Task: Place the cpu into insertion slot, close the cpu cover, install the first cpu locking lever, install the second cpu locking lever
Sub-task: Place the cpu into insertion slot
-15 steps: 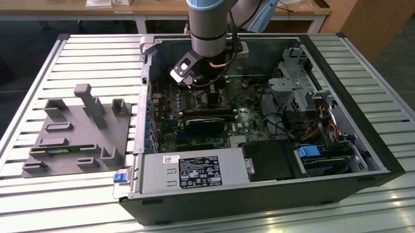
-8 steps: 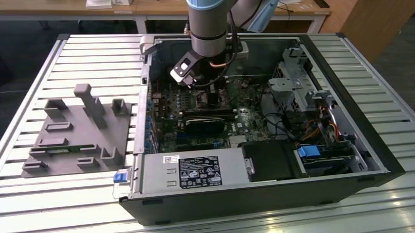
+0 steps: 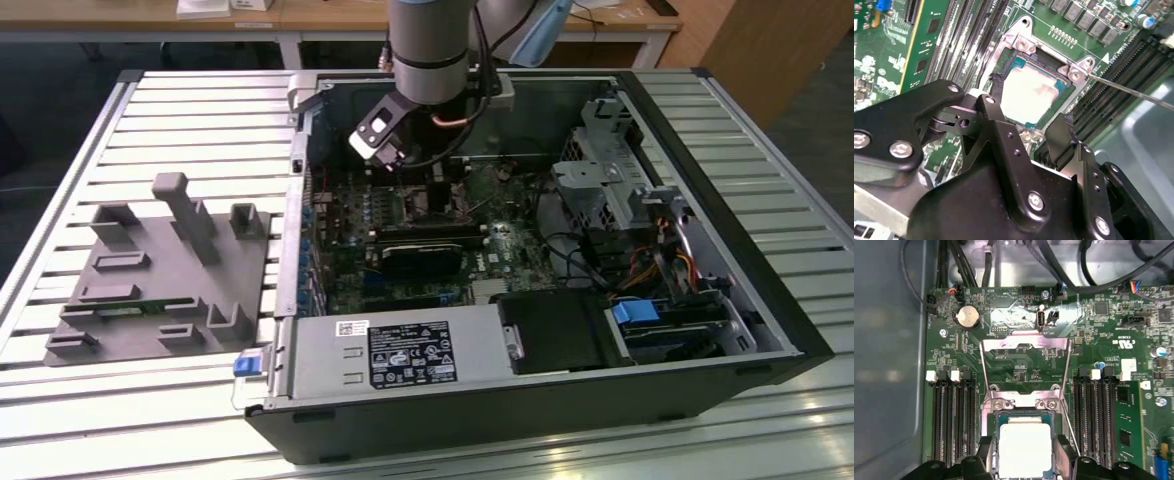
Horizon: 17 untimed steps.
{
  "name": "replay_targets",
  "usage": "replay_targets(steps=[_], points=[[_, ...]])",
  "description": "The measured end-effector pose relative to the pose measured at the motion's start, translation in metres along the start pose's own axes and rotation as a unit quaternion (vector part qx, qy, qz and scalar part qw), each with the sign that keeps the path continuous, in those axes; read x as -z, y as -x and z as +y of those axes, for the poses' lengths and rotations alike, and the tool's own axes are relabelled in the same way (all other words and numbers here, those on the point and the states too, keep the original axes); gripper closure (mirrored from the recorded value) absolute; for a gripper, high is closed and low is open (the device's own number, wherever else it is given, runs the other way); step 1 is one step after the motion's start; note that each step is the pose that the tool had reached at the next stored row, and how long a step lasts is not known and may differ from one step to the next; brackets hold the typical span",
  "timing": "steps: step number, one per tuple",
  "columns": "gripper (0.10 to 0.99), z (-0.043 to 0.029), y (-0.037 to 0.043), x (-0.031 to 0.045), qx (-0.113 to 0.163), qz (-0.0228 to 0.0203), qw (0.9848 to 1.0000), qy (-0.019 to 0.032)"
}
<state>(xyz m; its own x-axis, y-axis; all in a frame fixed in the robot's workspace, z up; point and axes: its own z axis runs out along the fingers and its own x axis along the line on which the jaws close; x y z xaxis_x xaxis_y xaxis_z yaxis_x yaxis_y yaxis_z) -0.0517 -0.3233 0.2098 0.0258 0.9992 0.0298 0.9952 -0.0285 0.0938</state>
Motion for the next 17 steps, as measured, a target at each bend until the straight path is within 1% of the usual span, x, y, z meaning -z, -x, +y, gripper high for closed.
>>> replay_targets(steps=[3, 4, 10, 11, 12, 13, 15, 17], points=[[0.475, 0.0006, -0.0002, 0.0067, 0.000, 0.0000, 1.0000, 0.0000], [0.475, 0.0007, -0.0002, 0.0077, 0.000, 0.0000, 1.0000, 0.0000], [0.475, 0.0008, -0.0002, 0.0077, 0.000, 0.0001, 1.0000, 0.0001], [0.486, 0.0008, -0.0002, 0.0078, 0.000, 0.0001, 1.0000, 0.0000], [0.549, 0.0008, -0.0002, 0.0078, 0.000, 0.0000, 1.0000, 0.0000], [0.549, 0.0008, -0.0002, 0.0079, 0.000, 0.0000, 1.0000, 0.0000], [0.675, 0.0008, -0.0002, 0.0079, 0.000, 0.0000, 1.0000, 0.0000], [0.675, 0.0008, -0.0002, 0.0080, 0.000, 0.0000, 1.0000, 0.0000]])
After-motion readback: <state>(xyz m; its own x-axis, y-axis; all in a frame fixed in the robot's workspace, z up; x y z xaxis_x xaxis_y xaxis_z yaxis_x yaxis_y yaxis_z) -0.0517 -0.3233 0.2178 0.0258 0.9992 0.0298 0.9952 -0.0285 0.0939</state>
